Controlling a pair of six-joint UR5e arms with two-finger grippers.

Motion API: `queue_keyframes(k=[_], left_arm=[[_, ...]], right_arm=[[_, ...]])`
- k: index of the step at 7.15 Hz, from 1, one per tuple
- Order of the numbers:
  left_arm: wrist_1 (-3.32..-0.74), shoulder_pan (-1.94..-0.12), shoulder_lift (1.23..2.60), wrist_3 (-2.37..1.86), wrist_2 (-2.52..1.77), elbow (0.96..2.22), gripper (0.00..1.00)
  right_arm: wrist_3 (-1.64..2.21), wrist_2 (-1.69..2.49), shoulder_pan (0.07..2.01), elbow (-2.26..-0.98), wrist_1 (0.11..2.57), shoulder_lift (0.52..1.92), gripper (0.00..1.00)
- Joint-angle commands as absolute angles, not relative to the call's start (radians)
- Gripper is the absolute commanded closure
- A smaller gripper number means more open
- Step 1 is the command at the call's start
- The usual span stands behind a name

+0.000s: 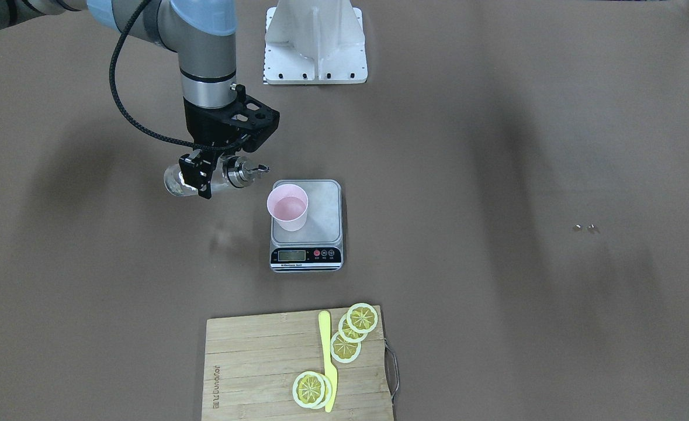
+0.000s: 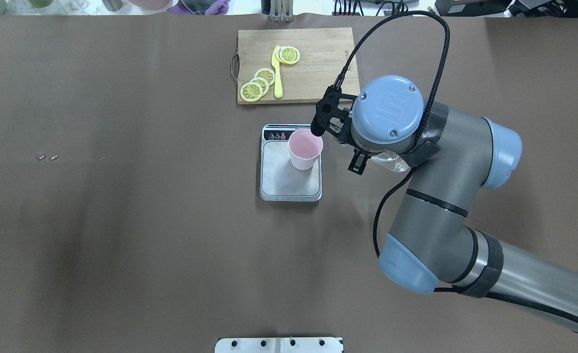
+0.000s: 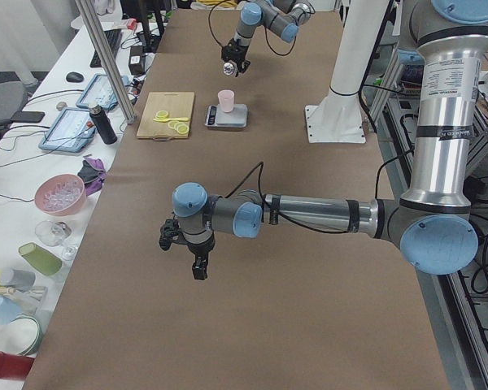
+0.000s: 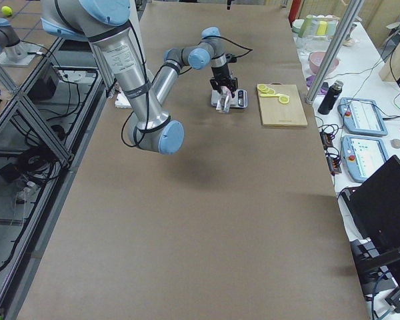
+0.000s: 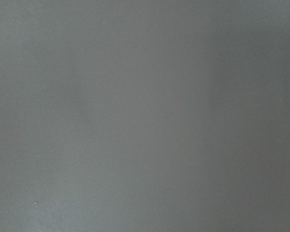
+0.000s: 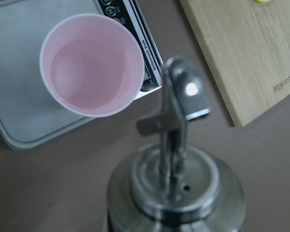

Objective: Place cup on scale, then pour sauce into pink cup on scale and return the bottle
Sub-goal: 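Carry the glass bottle with the right gripper to above the pink cup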

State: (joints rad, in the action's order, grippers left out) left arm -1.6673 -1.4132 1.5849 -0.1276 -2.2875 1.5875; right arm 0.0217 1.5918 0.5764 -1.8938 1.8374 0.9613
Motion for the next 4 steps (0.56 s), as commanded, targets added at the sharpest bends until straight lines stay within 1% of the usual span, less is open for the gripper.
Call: queue_keyframes(k=[1,4], left_arm=[[-1.664,-1.414,1.585,-0.124,-2.296,1.588,0.02],[-1.667,-1.422,1.563,-0.103,-2.350,1.589,0.02]], right_arm=[[0.021,1.569,0.569,-1.893,1.899,0.962,0.72],[0.021,1.554,0.571,-1.865,1.934,0.959,0.72]])
